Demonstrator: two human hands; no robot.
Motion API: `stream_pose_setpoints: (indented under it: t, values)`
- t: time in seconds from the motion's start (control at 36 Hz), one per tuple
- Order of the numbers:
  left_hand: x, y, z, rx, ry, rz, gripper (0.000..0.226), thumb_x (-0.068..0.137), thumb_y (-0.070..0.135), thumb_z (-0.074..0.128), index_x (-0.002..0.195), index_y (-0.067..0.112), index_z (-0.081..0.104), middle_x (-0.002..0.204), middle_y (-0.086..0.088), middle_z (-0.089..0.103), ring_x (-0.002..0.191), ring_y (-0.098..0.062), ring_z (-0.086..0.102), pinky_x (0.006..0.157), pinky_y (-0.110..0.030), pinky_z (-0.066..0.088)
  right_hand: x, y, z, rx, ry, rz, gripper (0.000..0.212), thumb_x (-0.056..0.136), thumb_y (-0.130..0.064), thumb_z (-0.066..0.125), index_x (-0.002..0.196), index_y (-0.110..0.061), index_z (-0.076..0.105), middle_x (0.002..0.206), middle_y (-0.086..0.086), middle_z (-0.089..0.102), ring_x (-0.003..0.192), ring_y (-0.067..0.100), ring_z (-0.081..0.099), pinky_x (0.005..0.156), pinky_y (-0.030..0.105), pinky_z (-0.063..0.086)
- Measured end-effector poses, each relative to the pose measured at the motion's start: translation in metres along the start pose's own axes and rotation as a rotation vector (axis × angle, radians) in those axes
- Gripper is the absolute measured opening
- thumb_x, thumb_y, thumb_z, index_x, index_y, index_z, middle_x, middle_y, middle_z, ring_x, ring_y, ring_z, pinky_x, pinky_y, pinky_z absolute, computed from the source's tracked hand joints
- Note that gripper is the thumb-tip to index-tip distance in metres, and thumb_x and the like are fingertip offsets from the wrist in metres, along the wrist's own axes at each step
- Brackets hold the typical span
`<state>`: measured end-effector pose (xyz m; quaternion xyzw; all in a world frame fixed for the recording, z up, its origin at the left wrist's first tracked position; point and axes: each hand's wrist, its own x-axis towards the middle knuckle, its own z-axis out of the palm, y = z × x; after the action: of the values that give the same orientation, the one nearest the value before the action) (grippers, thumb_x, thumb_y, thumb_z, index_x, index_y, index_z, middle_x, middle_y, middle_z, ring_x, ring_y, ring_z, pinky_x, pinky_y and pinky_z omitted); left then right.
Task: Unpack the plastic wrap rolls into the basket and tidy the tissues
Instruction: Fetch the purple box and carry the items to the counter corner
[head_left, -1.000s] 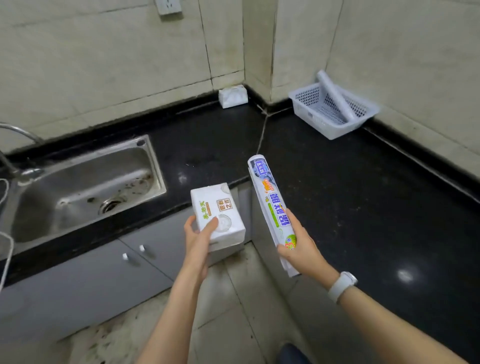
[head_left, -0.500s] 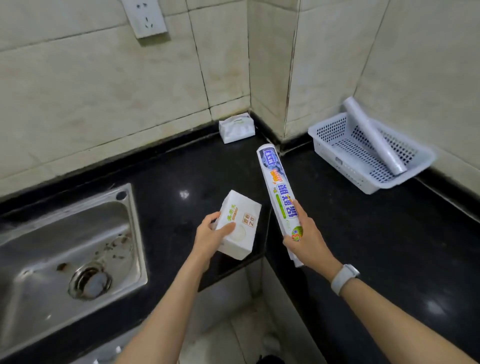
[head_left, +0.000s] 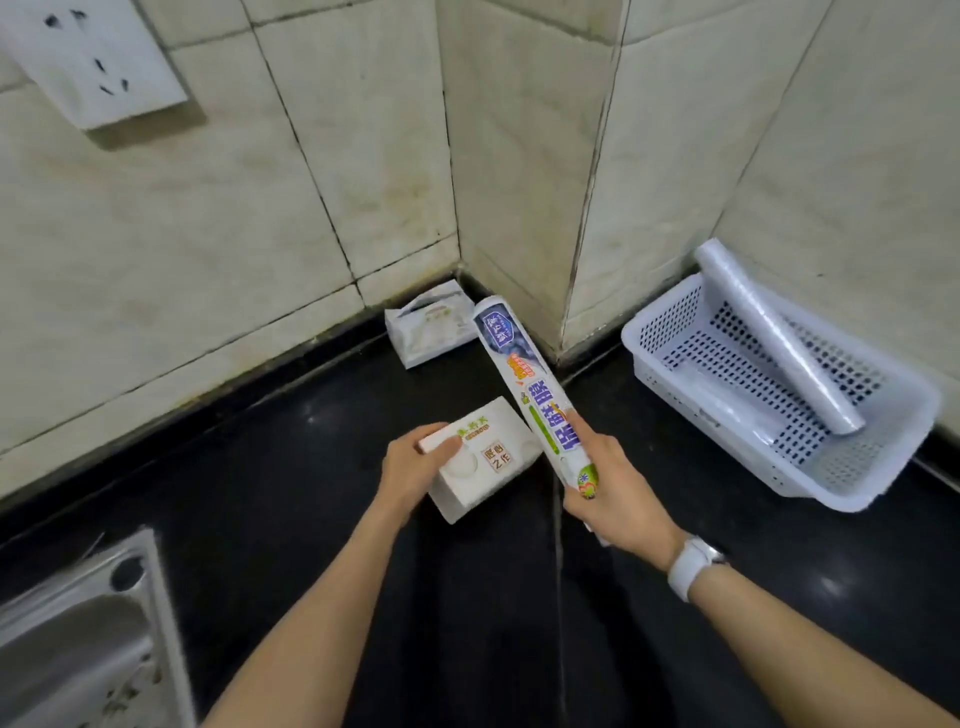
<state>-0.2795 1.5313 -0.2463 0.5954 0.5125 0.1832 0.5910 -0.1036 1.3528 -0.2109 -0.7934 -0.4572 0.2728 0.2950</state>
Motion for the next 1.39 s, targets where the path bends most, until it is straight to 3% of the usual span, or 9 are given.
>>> stream_pose_setpoints:
  t: [0.28, 0.42, 0.5, 0.72, 0.86, 0.94, 1.08, 1.25, 1.39]
  values:
    - [0.086, 0.018, 0.012, 0.284, 0.309, 0.209, 0.009, 0.086, 0.021, 0.062, 0.094, 0.017, 0.060, 0.107, -0.005, 0.055, 0.101, -0.022, 0.056, 0.086, -0.031, 0.044, 0.076, -0.007, 0.009, -0.065, 0.064, 0.005, 0.090, 0.078, -0.024, 0.062, 0.140, -0.047, 0.002, 0.130, -0.003, 0.034, 0.092, 0.015, 0.056, 0.073, 0.032, 0.055]
    - [0.126, 0.032, 0.005, 0.655, 0.418, 0.357, 0.047, 0.085, 0.021, 0.063, 0.129, 0.014, 0.048, 0.132, -0.015, 0.047, 0.121, -0.034, 0.041, 0.097, -0.049, 0.035, 0.094, -0.007, 0.014, -0.066, 0.096, -0.010, 0.094, 0.077, -0.025, 0.060, 0.126, -0.067, -0.008, 0.130, -0.008, 0.032, 0.092, 0.016, 0.057, 0.075, 0.037, 0.055]
    - [0.155, 0.048, -0.007, 0.906, 0.333, 0.368, 0.057, 0.087, 0.029, 0.061, 0.138, 0.016, 0.040, 0.143, -0.014, 0.040, 0.129, -0.036, 0.032, 0.100, -0.054, 0.029, 0.103, -0.007, 0.016, -0.062, 0.107, -0.019, 0.094, 0.078, -0.026, 0.060, 0.122, -0.070, -0.010, 0.131, -0.007, 0.031, 0.094, 0.015, 0.056, 0.076, 0.035, 0.055]
    - [0.165, 0.041, -0.039, 1.073, 0.384, 0.571, 0.014, 0.085, 0.014, 0.061, 0.079, 0.007, 0.071, 0.078, -0.014, 0.071, 0.087, -0.032, 0.059, 0.086, -0.046, 0.037, 0.114, -0.012, 0.018, -0.079, 0.118, -0.026, 0.091, 0.079, -0.026, 0.061, 0.124, -0.067, -0.007, 0.134, -0.004, 0.033, 0.101, 0.019, 0.057, 0.082, 0.041, 0.054]
    - [0.130, 0.002, -0.079, 1.008, 0.544, 0.516, 0.007, 0.082, 0.010, 0.066, 0.078, 0.006, 0.071, 0.076, -0.013, 0.070, 0.084, -0.032, 0.060, 0.082, -0.047, 0.040, 0.116, -0.010, 0.019, -0.054, 0.124, -0.027, 0.093, 0.078, -0.026, 0.063, 0.127, -0.067, -0.004, 0.132, -0.004, 0.033, 0.103, 0.018, 0.055, 0.085, 0.041, 0.054]
    - [0.112, -0.013, -0.096, 0.995, 0.538, 0.408, 0.016, 0.081, 0.009, 0.064, 0.096, 0.008, 0.070, 0.095, -0.014, 0.070, 0.096, -0.034, 0.056, 0.087, -0.048, 0.037, 0.116, -0.011, 0.023, -0.046, 0.127, -0.027, 0.092, 0.078, -0.026, 0.063, 0.130, -0.065, -0.002, 0.130, -0.004, 0.034, 0.104, 0.019, 0.054, 0.086, 0.040, 0.052]
    - [0.086, 0.005, -0.080, 0.930, 0.383, 0.598, 0.050, 0.079, 0.035, 0.054, 0.125, 0.015, 0.053, 0.123, -0.013, 0.058, 0.113, -0.036, 0.051, 0.094, -0.053, 0.036, 0.114, -0.017, 0.023, -0.068, 0.121, -0.051, 0.092, 0.077, -0.026, 0.063, 0.132, -0.063, -0.001, 0.128, -0.004, 0.035, 0.100, 0.019, 0.054, 0.084, 0.041, 0.052]
    - [0.081, 0.016, -0.012, 1.208, -0.263, 0.665, 0.101, 0.064, 0.079, 0.048, 0.147, 0.036, 0.011, 0.158, -0.010, 0.011, 0.144, -0.030, 0.007, 0.112, -0.058, -0.003, 0.108, -0.022, 0.011, -0.168, 0.132, -0.086, 0.093, 0.078, -0.027, 0.062, 0.133, -0.060, -0.005, 0.136, -0.002, 0.031, 0.098, 0.019, 0.055, 0.076, 0.037, 0.053]
    - [0.101, 0.010, 0.000, 1.261, -0.213, 0.663, 0.098, 0.066, 0.073, 0.054, 0.147, 0.034, 0.016, 0.147, -0.011, 0.032, 0.130, -0.030, 0.031, 0.114, -0.048, 0.010, 0.104, -0.019, 0.003, -0.221, 0.175, -0.101, 0.094, 0.076, -0.026, 0.061, 0.136, -0.057, -0.005, 0.137, -0.002, 0.030, 0.097, 0.020, 0.055, 0.074, 0.033, 0.053]
